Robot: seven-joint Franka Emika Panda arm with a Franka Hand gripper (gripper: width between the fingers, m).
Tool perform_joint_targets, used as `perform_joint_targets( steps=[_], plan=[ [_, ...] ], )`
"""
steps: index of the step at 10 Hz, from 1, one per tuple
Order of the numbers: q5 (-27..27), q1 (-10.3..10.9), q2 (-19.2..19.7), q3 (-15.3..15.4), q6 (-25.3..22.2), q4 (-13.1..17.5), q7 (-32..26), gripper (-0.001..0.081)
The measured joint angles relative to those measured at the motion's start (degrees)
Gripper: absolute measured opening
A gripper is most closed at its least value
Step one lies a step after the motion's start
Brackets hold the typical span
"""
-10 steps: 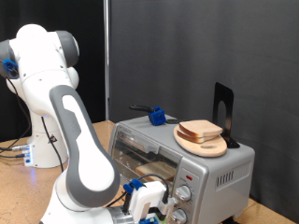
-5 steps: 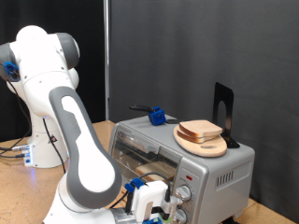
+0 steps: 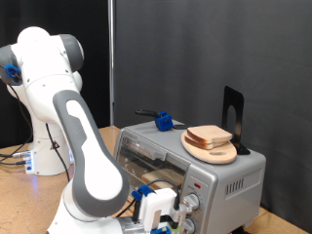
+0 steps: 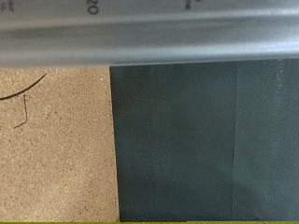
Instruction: Make a piece of toast with the oven
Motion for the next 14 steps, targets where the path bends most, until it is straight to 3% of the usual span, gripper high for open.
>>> perform_joint_targets(
  steps=[4,5,6,8,9,10,14],
  plan=[
    [-1.0,0.3,0.0,-0.1,0.0,-0.4,0.0,0.0670],
    [-1.1,0.4,0.0,-0.1,0.0,-0.6,0.0,0.0498],
    [-1.1,0.5,0.0,-0.1,0.1,-0.8,-0.1,0.0498],
    [-1.1,0.6,0.0,-0.1,0.2,-1.0,-0.2,0.0171],
    [-1.1,0.6,0.0,-0.1,0.4,-1.0,-0.2,0.0171],
    [-1.0,0.6,-0.1,-0.1,0.4,-1.0,-0.2,0.0039],
    [-1.0,0.8,-0.3,-0.1,1.2,-1.1,0.4,0.0003]
  ],
)
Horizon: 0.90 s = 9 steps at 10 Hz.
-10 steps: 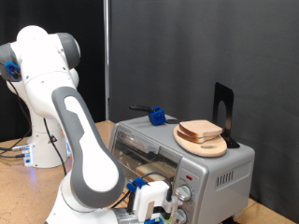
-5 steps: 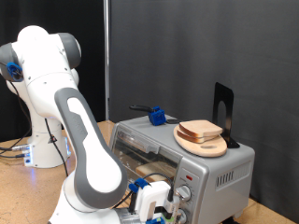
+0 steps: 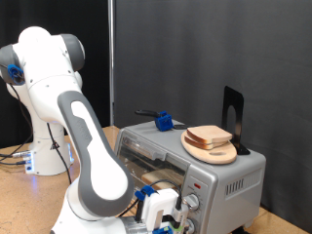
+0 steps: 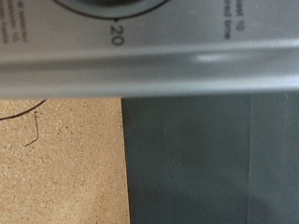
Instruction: Make a piece of toast with the oven
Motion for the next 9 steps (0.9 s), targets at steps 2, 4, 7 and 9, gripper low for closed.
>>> perform_joint_targets(
  steps=[2,4,7,9],
  plan=[
    [-0.7,0.5,-0.5,-0.2,1.4,0.0,3.3,0.0000],
    [-1.9,1.1,-1.0,-0.6,2.0,0.0,6.2,0.0000],
    [-5.3,2.1,-1.3,-1.4,2.0,1.0,13.0,0.0000],
    [-7.2,2.4,-1.3,-1.5,1.8,1.7,16.4,0.0000]
  ],
)
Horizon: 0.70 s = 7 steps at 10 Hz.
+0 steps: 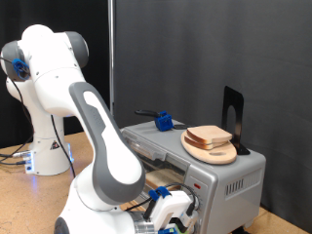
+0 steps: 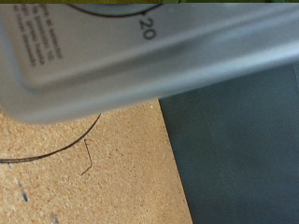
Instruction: Make a piece of toast with the oven
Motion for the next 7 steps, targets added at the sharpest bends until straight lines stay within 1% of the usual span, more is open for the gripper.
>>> perform_joint_targets(
  steps=[3,4,5,7],
  plan=[
    [-2.3,0.0,0.0,-0.2,-2.3,0.6,2.8,0.0000],
    [-3.8,0.0,0.2,-0.5,-3.8,1.2,5.1,0.0000],
    [-2.9,-0.1,0.3,-0.2,-3.4,1.2,3.4,0.0000],
    [6.8,-2.8,0.5,2.0,-1.6,-3.3,-13.7,0.0000]
  ],
)
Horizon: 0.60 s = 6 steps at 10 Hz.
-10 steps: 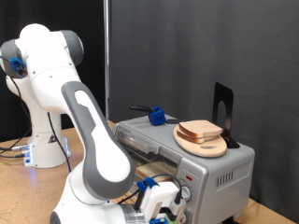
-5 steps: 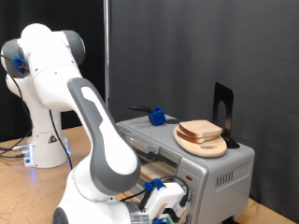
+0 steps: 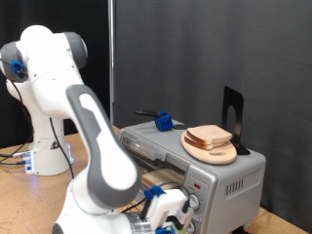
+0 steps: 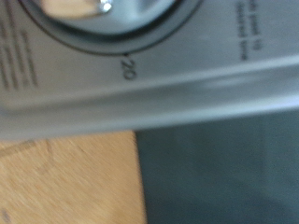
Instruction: Make a piece of toast with the oven
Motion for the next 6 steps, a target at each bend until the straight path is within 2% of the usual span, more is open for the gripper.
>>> perform_joint_targets(
  steps=[3,6],
  plan=[
    [11.0,-4.0,2.4,3.2,-2.5,-3.2,-23.2,0.0000],
    [18.0,-6.6,6.5,5.2,-8.5,-3.6,-42.6,0.0000]
  ],
)
